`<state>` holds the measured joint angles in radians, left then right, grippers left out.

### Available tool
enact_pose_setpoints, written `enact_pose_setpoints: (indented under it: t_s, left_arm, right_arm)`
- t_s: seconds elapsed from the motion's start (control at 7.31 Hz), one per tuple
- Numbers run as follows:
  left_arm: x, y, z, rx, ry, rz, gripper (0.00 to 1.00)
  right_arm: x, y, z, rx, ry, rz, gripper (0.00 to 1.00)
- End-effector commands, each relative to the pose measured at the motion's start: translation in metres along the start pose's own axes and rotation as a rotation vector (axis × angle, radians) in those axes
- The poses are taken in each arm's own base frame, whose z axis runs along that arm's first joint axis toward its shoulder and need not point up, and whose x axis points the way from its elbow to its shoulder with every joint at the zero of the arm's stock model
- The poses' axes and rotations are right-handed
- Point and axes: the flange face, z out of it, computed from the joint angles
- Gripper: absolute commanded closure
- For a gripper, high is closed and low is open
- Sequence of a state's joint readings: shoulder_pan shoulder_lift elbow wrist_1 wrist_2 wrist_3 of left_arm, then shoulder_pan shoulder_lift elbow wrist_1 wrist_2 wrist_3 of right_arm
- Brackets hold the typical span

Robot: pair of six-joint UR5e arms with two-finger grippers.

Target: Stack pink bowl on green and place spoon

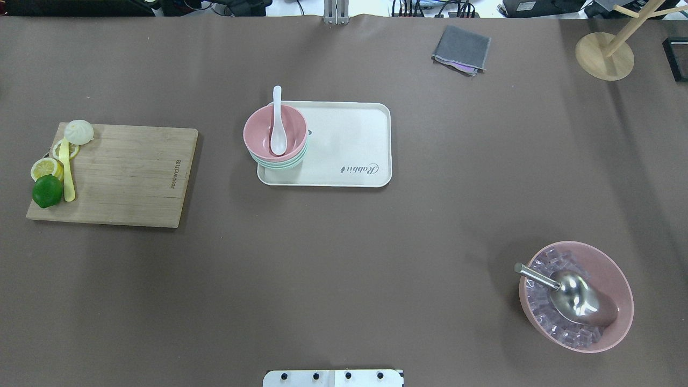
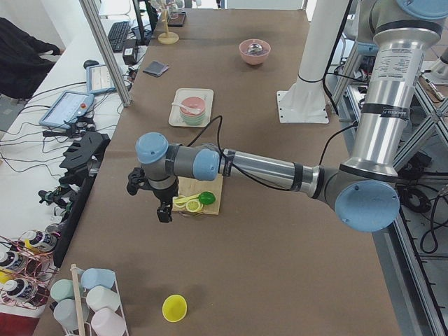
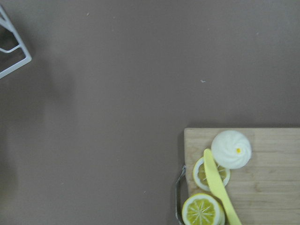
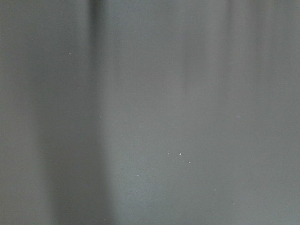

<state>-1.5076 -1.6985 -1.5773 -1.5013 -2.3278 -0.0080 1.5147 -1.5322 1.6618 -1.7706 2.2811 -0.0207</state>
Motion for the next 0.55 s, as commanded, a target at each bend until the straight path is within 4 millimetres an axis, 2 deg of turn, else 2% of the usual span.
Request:
enact_pose_setpoints:
  t_s: [0.0, 0.41]
  left_arm:
    - [-0.0436, 0.0249, 0.0089, -0.001, -0.007, -0.021, 0.01]
    - [-0.0432, 0.0288, 0.0066, 0.010, -0.003, -0.022, 0.01]
  right_arm:
    - [-0.0016, 0.0060, 0.0005, -0.005, -0.035, 0.021, 0.00]
    - [0.0017, 0.0111, 0.0078, -0.012, -0.066, 0.028, 0.00]
